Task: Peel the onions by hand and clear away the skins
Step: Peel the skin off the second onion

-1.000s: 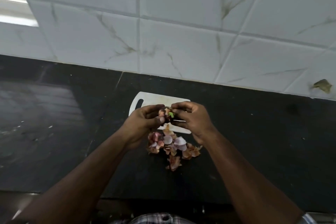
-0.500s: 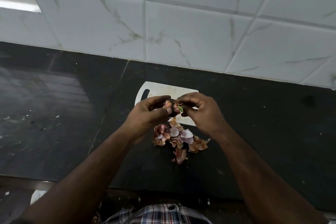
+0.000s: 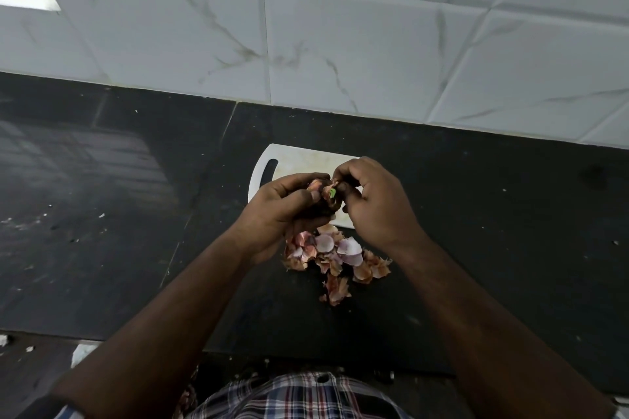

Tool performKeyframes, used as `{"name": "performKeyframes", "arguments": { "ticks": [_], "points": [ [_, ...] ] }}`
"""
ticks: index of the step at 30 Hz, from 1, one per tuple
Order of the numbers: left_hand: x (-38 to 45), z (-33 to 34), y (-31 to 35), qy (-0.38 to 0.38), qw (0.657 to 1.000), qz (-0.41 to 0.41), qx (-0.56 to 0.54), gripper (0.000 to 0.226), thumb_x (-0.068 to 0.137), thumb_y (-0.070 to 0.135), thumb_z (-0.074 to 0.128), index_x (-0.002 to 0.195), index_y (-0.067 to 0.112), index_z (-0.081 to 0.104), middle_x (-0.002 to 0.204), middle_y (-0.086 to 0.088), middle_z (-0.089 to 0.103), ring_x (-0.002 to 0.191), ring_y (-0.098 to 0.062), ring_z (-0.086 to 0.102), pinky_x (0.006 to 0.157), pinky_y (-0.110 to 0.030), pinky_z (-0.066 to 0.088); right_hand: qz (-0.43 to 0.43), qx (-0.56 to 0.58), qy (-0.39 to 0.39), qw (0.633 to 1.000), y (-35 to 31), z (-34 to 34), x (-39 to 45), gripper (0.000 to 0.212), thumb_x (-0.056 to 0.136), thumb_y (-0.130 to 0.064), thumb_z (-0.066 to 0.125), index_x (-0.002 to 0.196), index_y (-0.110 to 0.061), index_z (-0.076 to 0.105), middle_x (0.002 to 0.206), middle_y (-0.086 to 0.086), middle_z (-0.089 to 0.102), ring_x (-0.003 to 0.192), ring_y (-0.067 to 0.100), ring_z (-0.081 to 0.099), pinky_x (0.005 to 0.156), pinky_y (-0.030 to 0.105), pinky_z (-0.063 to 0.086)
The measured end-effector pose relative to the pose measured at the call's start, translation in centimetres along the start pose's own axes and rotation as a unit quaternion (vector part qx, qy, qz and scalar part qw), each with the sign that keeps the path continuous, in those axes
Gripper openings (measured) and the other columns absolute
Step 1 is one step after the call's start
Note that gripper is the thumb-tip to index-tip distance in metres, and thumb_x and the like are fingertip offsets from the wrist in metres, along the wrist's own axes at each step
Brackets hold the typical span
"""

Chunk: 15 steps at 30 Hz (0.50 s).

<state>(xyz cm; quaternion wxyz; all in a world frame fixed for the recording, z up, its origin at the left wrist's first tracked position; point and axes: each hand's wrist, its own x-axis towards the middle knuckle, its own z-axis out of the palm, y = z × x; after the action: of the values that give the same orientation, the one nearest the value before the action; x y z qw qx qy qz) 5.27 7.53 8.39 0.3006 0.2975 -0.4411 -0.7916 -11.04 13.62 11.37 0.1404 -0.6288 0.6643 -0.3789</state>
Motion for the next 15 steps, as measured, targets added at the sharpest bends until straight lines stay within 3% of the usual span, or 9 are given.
{"name": "performKeyframes", "arguments": {
  "ticks": [2,6,11,15],
  "points": [
    [0.3,-0.1,0.0,-0.008,1.0,-0.007,-0.014,0.034,0.092,0.004,0.058,0.126,0.002,0.063,0.11,-0.016,0.072,0.098,-0.026,0.072,0.079,-0.035,0.062,0.026,0.007,0.0,1.0,0.0,0.2,0.2,0.016,0.092,-0.001,0.058,0.097,-0.015,0.065,0.093,-0.009,0.056,0.086,0.013,0.058,0.075,0.035,0.056],
    [0.5,-0.4,-0.2,-0.02,0.998,-0.026,-0.045,0.038,0.084,0.01,0.057,0.121,0.006,0.066,0.108,-0.013,0.074,0.093,-0.027,0.073,0.076,-0.034,0.063,0.051,-0.014,0.009,0.999,0.4,-0.1,0.7,0.015,0.095,-0.004,0.056,0.095,-0.016,0.063,0.089,-0.012,0.053,0.082,0.011,0.055,0.073,0.029,0.05],
    [0.7,-1.0,-0.4,-0.023,0.994,-0.048,-0.091,0.041,0.084,0.01,0.056,0.124,0.006,0.065,0.114,-0.019,0.07,0.094,-0.031,0.073,0.077,-0.035,0.063,0.108,0.029,-0.01,0.994,1.5,-0.9,0.8,0.012,0.094,-0.01,0.064,0.093,-0.02,0.071,0.084,-0.017,0.064,0.076,0.004,0.064,0.075,0.034,0.06],
    [0.8,-1.5,-0.3,-0.01,0.994,-0.056,-0.098,0.041,0.085,0.011,0.061,0.125,0.007,0.063,0.117,-0.019,0.067,0.096,-0.032,0.073,0.078,-0.037,0.063,0.086,0.098,-0.026,0.991,1.6,-1.6,0.6,0.027,0.091,-0.011,0.069,0.112,-0.027,0.075,0.104,-0.015,0.073,0.093,0.002,0.067,0.085,0.034,0.059]
  ]
}}
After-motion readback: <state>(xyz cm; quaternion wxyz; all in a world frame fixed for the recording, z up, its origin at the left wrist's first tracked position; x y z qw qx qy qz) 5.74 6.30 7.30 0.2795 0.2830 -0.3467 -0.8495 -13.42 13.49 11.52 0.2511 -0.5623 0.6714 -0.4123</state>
